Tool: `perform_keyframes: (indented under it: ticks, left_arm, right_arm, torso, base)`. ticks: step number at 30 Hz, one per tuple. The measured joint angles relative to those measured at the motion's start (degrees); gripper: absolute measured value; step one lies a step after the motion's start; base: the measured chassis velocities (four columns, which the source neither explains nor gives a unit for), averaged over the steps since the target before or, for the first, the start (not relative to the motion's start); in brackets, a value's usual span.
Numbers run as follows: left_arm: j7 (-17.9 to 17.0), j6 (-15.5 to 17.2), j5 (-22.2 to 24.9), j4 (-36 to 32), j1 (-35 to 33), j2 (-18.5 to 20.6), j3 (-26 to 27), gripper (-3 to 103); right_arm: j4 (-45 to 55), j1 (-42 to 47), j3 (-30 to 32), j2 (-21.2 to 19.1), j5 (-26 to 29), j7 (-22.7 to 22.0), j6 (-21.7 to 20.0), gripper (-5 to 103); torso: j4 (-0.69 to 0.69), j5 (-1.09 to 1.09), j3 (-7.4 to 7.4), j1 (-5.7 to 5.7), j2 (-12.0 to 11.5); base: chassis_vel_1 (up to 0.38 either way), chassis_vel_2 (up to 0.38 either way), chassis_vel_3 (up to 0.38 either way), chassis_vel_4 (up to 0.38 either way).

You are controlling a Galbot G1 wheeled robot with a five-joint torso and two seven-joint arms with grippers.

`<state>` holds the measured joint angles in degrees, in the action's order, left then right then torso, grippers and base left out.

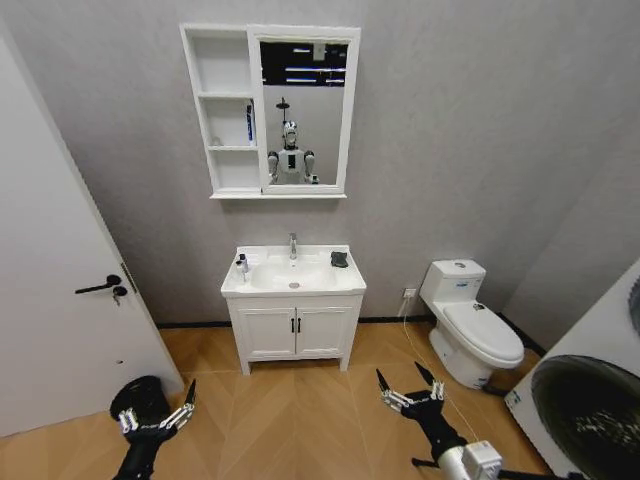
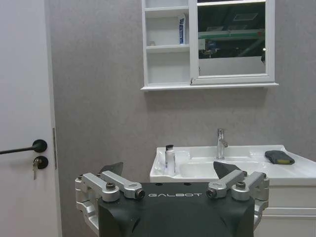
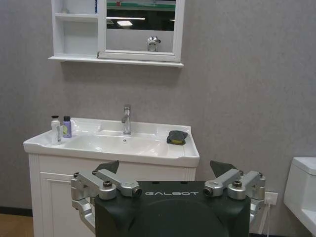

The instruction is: Move facial cleanser and shampoo from washbasin to cabinet, then wipe washbasin with towel.

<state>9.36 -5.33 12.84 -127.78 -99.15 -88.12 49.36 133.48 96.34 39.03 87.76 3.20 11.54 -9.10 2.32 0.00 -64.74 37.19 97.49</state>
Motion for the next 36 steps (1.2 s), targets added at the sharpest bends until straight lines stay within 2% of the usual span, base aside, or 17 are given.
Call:
perform_keyframes:
  ticks: [9,13,18,28,31,36]
  left_arm:
    - [-0.1,0.5,0.2,0.0,0.9,0.3,-0.4,100]
    - [-0.1,0.7,0.1,-0.4,1.0,0.6,-0.4,100]
    - [-0.1,0.7,0.2,-0.9,0.5,0.8,-0.1,100]
    - [-0.1,0.8,0.4,-1.4,0.2,0.8,-0.1,100]
    - [-0.2,1.3,0.3,-1.7,0.5,0.9,-0.3,100]
    - [-0.2,1.7,0.3,-2.3,0.6,0.9,-0.2,100]
  right_arm:
    - [2.3,-0.6,0.8,1.0,-0.8,-2.8,1.7,100]
    - [2.7,-1.2,1.4,1.8,-4.9,-4.6,4.3,100]
    - [2.8,-1.7,1.5,1.9,-6.6,-6.4,5.0,100]
    - [3.2,-1.7,1.5,1.9,-5.5,-6.6,4.4,100]
    - [3.4,-1.3,1.7,1.9,-3.6,-6.1,2.7,100]
    - [3.5,-0.8,2.6,1.8,-4.2,-4.3,1.2,100]
  torso:
    - [0.0,0.0,0.0,0.0,0.0]
    - [0.0,0.0,0.0,0.0,0.0]
    - [0.0,0.0,0.0,0.0,0.0]
    - [0.0,0.0,0.0,0.0,0.0]
    - [0.0,0.0,0.0,0.0,0.0]
    - [0.0,0.0,0.0,0.0,0.0]
  base:
    - [0.0,0.0,0.0,0.0]
    - [0.0,0.0,0.0,0.0]
    - [0.0,0.0,0.0,0.0]
    - [0.0,0.0,0.0,0.0]
    - [0.0,0.0,0.0,0.0]
    - [0.0,0.0,0.0,0.0]
